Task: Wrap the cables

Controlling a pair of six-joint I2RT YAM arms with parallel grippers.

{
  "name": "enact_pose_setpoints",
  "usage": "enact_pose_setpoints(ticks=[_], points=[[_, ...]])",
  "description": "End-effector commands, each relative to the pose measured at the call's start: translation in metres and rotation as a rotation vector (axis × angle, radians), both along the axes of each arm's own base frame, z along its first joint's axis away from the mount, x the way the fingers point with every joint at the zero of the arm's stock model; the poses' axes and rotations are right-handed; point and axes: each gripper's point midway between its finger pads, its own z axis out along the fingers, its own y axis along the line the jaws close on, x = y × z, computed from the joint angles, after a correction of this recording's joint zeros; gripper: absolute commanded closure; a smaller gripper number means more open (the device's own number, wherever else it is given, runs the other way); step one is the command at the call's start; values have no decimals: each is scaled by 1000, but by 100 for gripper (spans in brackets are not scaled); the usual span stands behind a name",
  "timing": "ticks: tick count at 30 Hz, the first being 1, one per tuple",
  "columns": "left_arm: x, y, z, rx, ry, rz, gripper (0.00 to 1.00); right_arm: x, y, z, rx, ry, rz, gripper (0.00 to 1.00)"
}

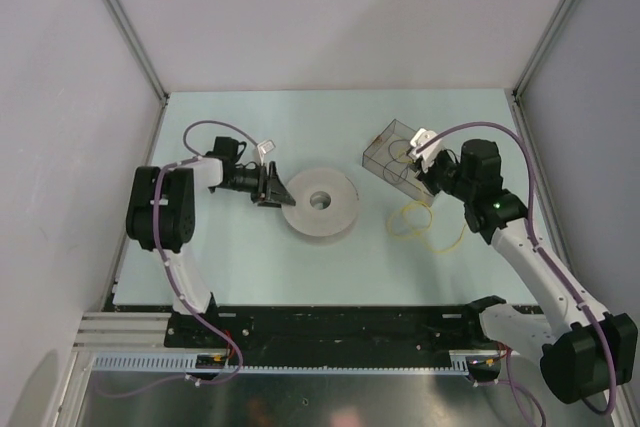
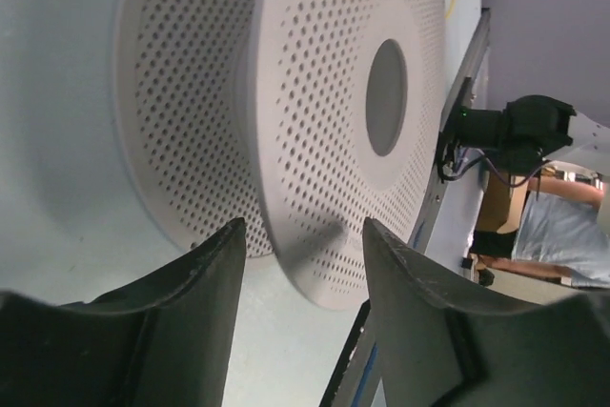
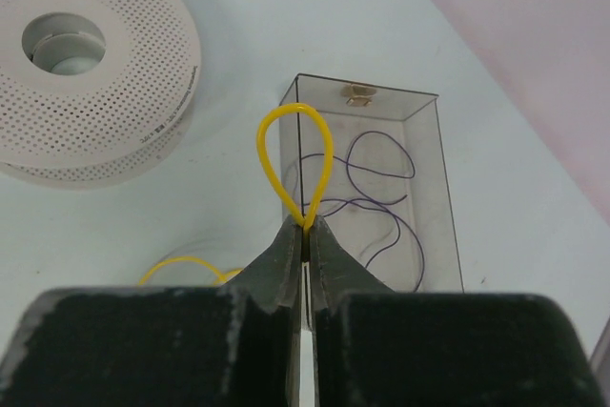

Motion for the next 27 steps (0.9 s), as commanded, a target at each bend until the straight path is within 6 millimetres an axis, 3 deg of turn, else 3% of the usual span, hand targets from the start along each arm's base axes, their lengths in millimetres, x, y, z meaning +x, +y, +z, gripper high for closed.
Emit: enact_pose_setpoints(ticks=[1, 5, 8, 10, 16, 22, 27], points=[[11, -20, 23, -148, -58, -71, 46, 8, 7, 14, 25, -24, 18, 100], [12, -30, 22, -187, -20, -89, 59, 13, 11, 11, 31, 2, 21, 100], [11, -34, 29, -193, -32, -100, 89, 14, 14, 10, 35, 20, 28, 100], [9, -33, 39, -179, -89, -106, 97, 13, 16, 12, 40, 31, 37, 100], [-30, -26, 76, -59, -347, -166, 100, -6, 13, 30, 61, 74, 28, 100], [-77, -29, 103, 196, -761, -380, 100, -30, 14, 49, 73, 61, 61, 100], [-105, -36, 105, 353, -1043, -571, 100, -44, 35, 45, 44, 60, 172, 100]])
